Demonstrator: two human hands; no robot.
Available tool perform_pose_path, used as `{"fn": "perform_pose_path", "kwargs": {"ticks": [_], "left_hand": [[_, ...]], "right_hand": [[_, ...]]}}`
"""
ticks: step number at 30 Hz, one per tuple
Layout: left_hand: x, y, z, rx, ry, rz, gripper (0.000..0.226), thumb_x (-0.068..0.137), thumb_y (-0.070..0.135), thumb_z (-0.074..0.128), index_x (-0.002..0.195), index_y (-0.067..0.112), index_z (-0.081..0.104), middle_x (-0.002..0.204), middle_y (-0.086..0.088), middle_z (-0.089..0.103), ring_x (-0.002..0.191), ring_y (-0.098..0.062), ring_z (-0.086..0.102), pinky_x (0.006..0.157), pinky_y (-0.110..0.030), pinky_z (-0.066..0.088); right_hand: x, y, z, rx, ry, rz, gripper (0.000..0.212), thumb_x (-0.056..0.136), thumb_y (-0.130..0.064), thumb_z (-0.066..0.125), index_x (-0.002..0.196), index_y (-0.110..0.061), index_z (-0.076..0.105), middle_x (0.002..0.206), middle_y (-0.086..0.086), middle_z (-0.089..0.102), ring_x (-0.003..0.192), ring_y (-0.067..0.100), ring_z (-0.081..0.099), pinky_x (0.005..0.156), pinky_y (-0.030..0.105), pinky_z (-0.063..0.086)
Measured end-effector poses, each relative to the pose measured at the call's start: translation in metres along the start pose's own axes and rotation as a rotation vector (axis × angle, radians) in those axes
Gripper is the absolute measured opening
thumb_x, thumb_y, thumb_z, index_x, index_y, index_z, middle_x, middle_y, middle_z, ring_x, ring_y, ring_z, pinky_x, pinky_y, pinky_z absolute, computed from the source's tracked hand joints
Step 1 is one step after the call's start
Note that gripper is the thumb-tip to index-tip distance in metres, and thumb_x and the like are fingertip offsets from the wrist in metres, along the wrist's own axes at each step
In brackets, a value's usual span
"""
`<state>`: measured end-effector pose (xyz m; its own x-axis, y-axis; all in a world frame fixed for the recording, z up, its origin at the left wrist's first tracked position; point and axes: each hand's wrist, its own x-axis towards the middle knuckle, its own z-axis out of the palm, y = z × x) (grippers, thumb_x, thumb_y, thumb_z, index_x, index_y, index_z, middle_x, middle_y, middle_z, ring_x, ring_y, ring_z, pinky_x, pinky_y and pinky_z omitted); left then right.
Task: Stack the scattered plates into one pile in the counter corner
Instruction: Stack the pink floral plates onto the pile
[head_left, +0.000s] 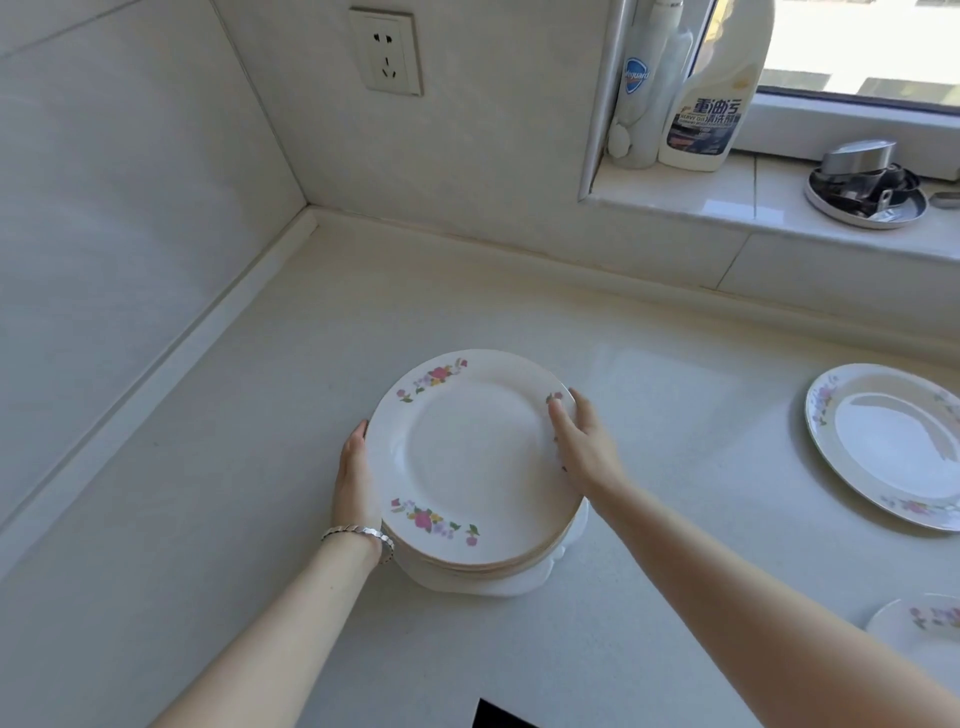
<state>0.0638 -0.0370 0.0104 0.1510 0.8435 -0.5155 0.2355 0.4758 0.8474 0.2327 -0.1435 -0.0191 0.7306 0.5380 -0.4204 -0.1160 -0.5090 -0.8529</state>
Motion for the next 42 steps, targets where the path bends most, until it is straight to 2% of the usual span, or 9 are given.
{"fn": "perform_pose_path", "kwargs": {"ticks": [4,9,12,16,20,23,29,34,42], "left_hand": [[0.003,-0.001,0.0,-0.092,-0.015,-0.054,0.019,0.082,0.043,0.053,0.084,0.028,0.064,0.088,0.006,0.068,0.081,-0.017,0.062,0.069,-0.027,0.046],[0.003,-0.012,0.0,0.296,0.044,0.21,0.044,0.1,0.031,0.027,0.142,0.02,0.037,0.147,0.001,0.043,0.132,-0.02,0.044,0.098,-0.025,0.032],[0.004,-0.012,-0.002,0.561,0.054,0.235,0.051,0.1,0.033,0.026,0.148,0.018,0.022,0.153,-0.004,0.033,0.137,-0.026,0.038,0.104,-0.034,0.031],[0.003,-0.004,0.006,0.887,0.136,0.577,0.058,0.091,0.03,0.039,0.141,0.0,0.035,0.15,-0.027,0.027,0.14,-0.038,0.026,0.112,-0.048,0.023],[-0.024,0.01,0.056,0.83,-0.148,0.983,0.04,0.082,0.022,0.041,0.105,-0.002,0.064,0.12,-0.022,0.058,0.114,-0.03,0.049,0.104,-0.017,0.026],[-0.063,0.013,0.115,0.805,-0.564,0.72,0.028,0.088,0.019,0.041,0.107,0.011,0.06,0.091,-0.007,0.067,0.082,-0.025,0.067,0.087,-0.026,0.048],[-0.131,-0.071,0.245,1.163,-0.951,0.357,0.024,0.089,0.021,0.047,0.11,0.016,0.056,0.092,-0.004,0.064,0.089,-0.023,0.063,0.077,-0.027,0.047],[-0.18,-0.145,0.324,1.081,-0.943,-0.042,0.019,0.078,0.024,0.056,0.064,0.022,0.043,0.069,-0.002,0.055,0.069,-0.023,0.054,0.069,-0.024,0.04],[-0.206,-0.182,0.358,1.27,-0.84,0.044,0.033,0.089,0.02,0.052,0.058,0.017,0.038,0.066,-0.001,0.046,0.071,-0.02,0.047,0.067,-0.021,0.031]], "right_hand": [[0.004,0.011,0.005,0.088,-0.001,-0.022,0.05,0.093,-0.039,0.045,0.14,-0.025,0.038,0.12,-0.002,0.056,0.107,0.018,0.054,0.102,0.034,0.041],[0.004,0.012,0.002,0.144,-0.038,-0.039,0.04,0.096,-0.028,0.045,0.136,-0.029,0.04,0.081,-0.008,0.053,0.064,0.006,0.046,0.064,0.019,0.041],[0.003,0.01,-0.005,0.047,-0.107,-0.086,0.048,0.097,-0.026,0.042,0.144,-0.021,0.031,0.104,-0.005,0.056,0.082,0.005,0.052,0.076,0.024,0.047],[-0.006,0.003,-0.035,-0.095,-0.184,-0.059,0.053,0.097,-0.031,0.04,0.147,-0.018,0.024,0.132,-0.001,0.046,0.121,0.019,0.05,0.103,0.033,0.039],[-0.024,0.016,-0.097,-0.351,-0.168,-0.029,0.035,0.095,-0.029,0.045,0.128,-0.019,0.05,0.117,0.0,0.064,0.11,0.018,0.06,0.088,0.027,0.044],[-0.045,0.039,-0.152,-0.508,-0.183,0.048,0.029,0.093,-0.028,0.048,0.12,-0.022,0.057,0.113,-0.001,0.066,0.108,0.017,0.06,0.086,0.024,0.043],[-0.083,0.099,-0.268,-0.495,-0.046,0.153,0.027,0.093,-0.026,0.048,0.117,-0.022,0.059,0.105,-0.005,0.064,0.099,0.01,0.059,0.07,0.015,0.043],[-0.104,0.159,-0.348,-0.434,0.069,0.225,0.02,0.092,-0.026,0.05,0.108,-0.025,0.062,0.105,-0.007,0.068,0.103,0.01,0.062,0.086,0.024,0.046],[-0.099,0.211,-0.409,-0.355,0.076,0.268,0.015,0.092,-0.019,0.048,0.098,-0.027,0.059,0.087,-0.007,0.067,0.091,0.011,0.062,0.083,0.022,0.042]]}}
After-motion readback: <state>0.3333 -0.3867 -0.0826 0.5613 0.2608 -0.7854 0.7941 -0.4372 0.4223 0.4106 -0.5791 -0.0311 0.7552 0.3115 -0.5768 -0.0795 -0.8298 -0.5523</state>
